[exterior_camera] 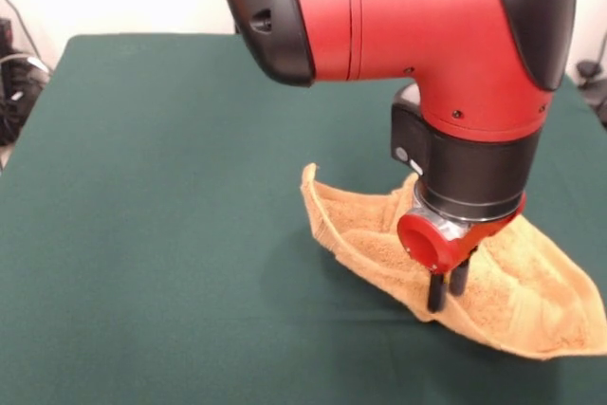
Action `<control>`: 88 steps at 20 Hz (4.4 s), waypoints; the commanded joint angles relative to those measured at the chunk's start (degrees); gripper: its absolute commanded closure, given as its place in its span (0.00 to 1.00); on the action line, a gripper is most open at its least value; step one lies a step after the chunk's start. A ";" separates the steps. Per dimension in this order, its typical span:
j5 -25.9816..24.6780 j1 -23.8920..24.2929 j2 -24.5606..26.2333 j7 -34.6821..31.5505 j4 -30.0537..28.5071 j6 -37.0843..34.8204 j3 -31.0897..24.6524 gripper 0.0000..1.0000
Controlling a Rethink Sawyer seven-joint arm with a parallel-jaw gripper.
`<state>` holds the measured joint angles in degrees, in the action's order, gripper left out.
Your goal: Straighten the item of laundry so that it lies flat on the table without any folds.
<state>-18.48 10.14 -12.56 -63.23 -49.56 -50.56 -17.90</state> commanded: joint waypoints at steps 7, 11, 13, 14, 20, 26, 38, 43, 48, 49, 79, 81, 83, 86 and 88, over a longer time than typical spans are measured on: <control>2.24 -0.48 3.58 -6.04 -1.50 -7.00 -1.19 0.00; 2.25 -0.95 2.89 -5.83 -0.84 -7.46 -1.28 0.00; 2.38 -1.14 1.35 -6.42 -1.83 -7.36 -1.00 0.00; 2.58 -1.04 0.14 -6.59 -3.16 -7.33 -0.89 0.00; 3.74 0.38 -6.55 -6.83 -9.96 -7.68 -0.07 0.00; 4.29 1.50 -10.15 -5.77 -13.11 -7.80 0.53 0.00; 1.32 3.38 -7.55 -1.61 -11.46 -2.51 -0.23 0.00; 0.71 4.01 -7.64 -0.90 -11.96 -2.20 -0.59 0.00; -0.18 3.89 -7.83 -0.90 -12.72 -1.46 -0.37 0.00; -0.23 3.94 -7.89 -0.96 -13.00 -1.21 -0.38 0.00; 0.58 3.66 -12.93 -12.27 -20.69 2.73 6.19 0.00; 0.76 3.71 -13.03 -11.87 -20.50 2.78 6.51 0.00; 0.80 3.78 -12.93 -11.40 -20.28 3.02 6.68 0.00; 0.85 3.58 -12.82 -11.32 -20.52 3.81 7.05 0.00; 0.79 3.44 -12.53 -11.28 -20.66 4.87 7.22 0.00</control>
<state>-17.76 14.61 -25.81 -63.23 -61.00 -49.50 -10.52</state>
